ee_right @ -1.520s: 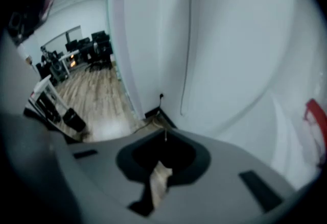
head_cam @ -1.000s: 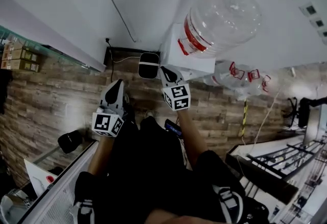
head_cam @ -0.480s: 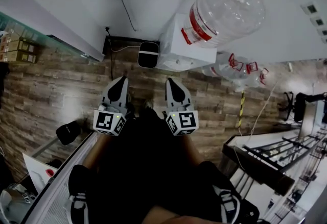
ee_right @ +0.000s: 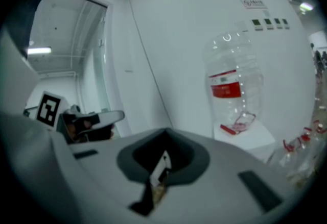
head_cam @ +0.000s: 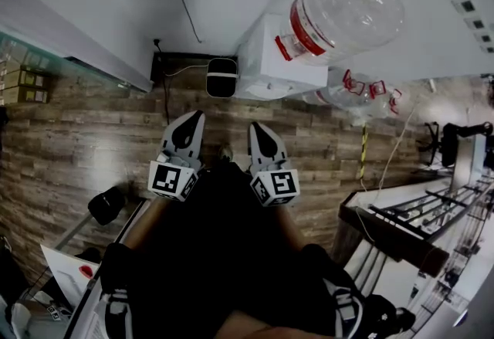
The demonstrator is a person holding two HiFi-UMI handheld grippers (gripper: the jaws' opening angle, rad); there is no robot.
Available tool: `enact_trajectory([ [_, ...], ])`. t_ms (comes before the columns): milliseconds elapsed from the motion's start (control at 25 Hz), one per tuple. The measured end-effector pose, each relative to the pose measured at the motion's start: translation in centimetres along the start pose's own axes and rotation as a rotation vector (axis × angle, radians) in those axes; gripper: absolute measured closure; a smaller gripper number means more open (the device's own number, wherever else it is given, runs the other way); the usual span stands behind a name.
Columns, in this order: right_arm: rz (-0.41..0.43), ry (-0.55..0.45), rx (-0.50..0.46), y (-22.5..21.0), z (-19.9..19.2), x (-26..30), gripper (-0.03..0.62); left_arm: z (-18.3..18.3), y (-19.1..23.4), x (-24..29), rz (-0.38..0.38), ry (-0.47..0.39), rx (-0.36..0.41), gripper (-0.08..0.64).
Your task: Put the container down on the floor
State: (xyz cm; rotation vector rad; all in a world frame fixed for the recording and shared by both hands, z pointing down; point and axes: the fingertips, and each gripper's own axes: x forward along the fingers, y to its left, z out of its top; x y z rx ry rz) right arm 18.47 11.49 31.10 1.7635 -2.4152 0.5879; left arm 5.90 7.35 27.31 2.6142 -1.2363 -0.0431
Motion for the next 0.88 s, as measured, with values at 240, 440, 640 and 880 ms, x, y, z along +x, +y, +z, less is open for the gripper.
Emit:
enact_trajectory([
  [240,-0.01,-0.001,0.023,0.2,0.2,1.4,0.56,0.1,1.1,0.7,-0.019,0.001,0.004,0.528],
  [440,-0.018,0.003,0.023,0.3,0.1,2.0,0.56,0.4,1.5,1.1,-0.023,0.009,0.004,0.529],
  [640,-0.017,-0.003,0.027,0.3,0.0,2.2,0.56,0.3,1.8,1.1,-0.022,0.01,-0.004,0.529],
  [880,-0.012,0.002,0.015,0.4,0.3,2.2,0.56,0.3,1.7,1.2,-0.025,0.006,-0.015,0.528],
])
